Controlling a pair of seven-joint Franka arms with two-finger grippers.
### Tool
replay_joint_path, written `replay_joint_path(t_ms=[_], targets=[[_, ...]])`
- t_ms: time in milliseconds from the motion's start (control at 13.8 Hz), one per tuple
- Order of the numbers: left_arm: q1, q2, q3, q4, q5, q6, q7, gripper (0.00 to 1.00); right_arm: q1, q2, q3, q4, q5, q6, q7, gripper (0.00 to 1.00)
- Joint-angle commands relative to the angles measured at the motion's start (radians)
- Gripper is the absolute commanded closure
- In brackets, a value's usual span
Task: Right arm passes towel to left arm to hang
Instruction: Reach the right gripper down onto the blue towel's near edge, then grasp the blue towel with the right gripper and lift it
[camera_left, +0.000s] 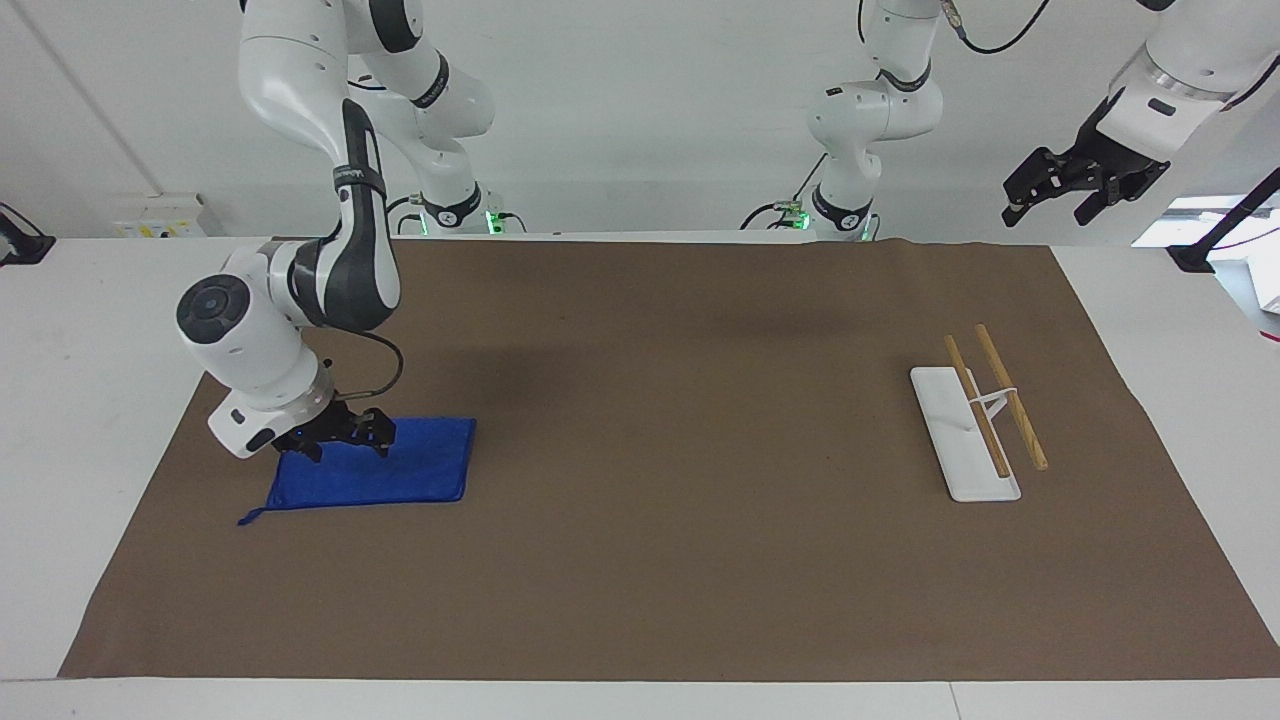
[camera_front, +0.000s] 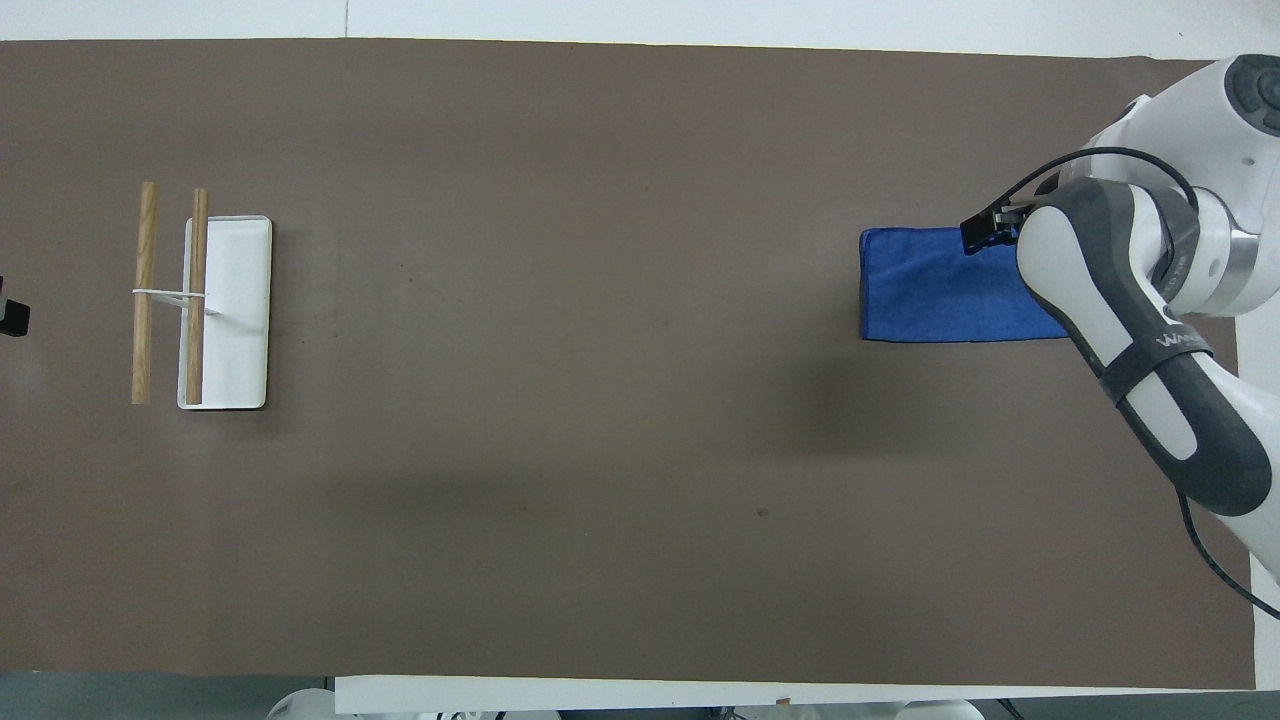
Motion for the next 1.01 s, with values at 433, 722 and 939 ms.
replay_joint_path(t_ms=[433,722,939], targets=[[0.013,-0.022,-0.005,-0.027,-0.002,0.02,0.003,0.0,-0.015,-0.026,0.006,-0.174,0.01,0.194,-0.053,0.06],[0.013,-0.022,-0.005,-0.027,0.0,0.02,0.003,0.0,-0.016,-0.028,0.006,-0.191,0.01,0.201,-0.079,0.15],[0.013,-0.022,-0.005,-0.027,0.0,0.02,0.003,0.0,-0.021,-0.028,0.006,-0.194,0.01,0.201,-0.089,0.3]])
